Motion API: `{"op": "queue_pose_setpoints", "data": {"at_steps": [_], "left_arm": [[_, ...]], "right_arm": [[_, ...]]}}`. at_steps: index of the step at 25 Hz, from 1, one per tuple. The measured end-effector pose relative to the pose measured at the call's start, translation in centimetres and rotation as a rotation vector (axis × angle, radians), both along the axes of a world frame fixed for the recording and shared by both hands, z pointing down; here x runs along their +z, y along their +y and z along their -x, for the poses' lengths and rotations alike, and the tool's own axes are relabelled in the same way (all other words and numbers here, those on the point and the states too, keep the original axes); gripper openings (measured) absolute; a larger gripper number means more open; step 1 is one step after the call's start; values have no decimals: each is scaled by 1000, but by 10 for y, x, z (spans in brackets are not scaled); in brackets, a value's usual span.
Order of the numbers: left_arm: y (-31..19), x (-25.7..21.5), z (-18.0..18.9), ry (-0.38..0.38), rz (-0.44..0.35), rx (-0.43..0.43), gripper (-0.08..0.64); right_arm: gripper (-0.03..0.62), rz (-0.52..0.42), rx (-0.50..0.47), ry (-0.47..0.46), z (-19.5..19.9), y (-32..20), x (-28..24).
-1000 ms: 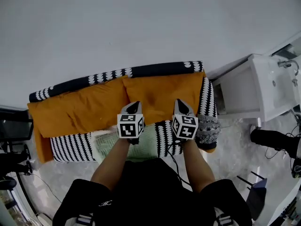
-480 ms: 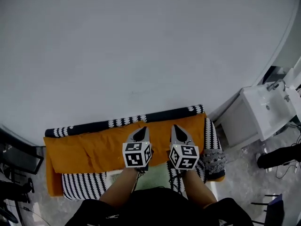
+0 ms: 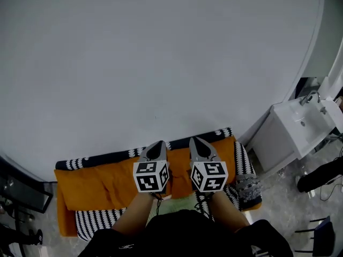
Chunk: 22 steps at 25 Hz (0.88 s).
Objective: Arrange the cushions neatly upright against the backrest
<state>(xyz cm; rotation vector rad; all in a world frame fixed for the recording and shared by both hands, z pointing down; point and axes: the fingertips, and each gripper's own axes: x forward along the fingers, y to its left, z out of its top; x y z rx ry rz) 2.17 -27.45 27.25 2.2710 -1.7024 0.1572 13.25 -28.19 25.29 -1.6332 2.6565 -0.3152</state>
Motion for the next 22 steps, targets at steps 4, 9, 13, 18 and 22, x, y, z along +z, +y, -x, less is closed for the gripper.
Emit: {"op": "queue_pose_setpoints", "data": {"at_steps": [4, 9, 13, 18, 22], "left_arm": [[1, -8, -1, -15, -39, 17, 8], [-7, -14, -5, -28, -61, 44, 7], [-11, -19, -7, -39, -70, 53, 8], [-15, -21, -9, -40, -80, 50, 7], [-17, -19, -7, -31, -79, 49, 8]], "right_arm": [[5, -15, 7, 8, 4, -1, -3], [5, -25, 14, 13, 6, -7, -5], [5, -35, 14, 12, 7, -11, -10], [5, -43, 7, 18, 9, -15, -11], [5, -36, 4, 19, 11, -17, -7]]}}
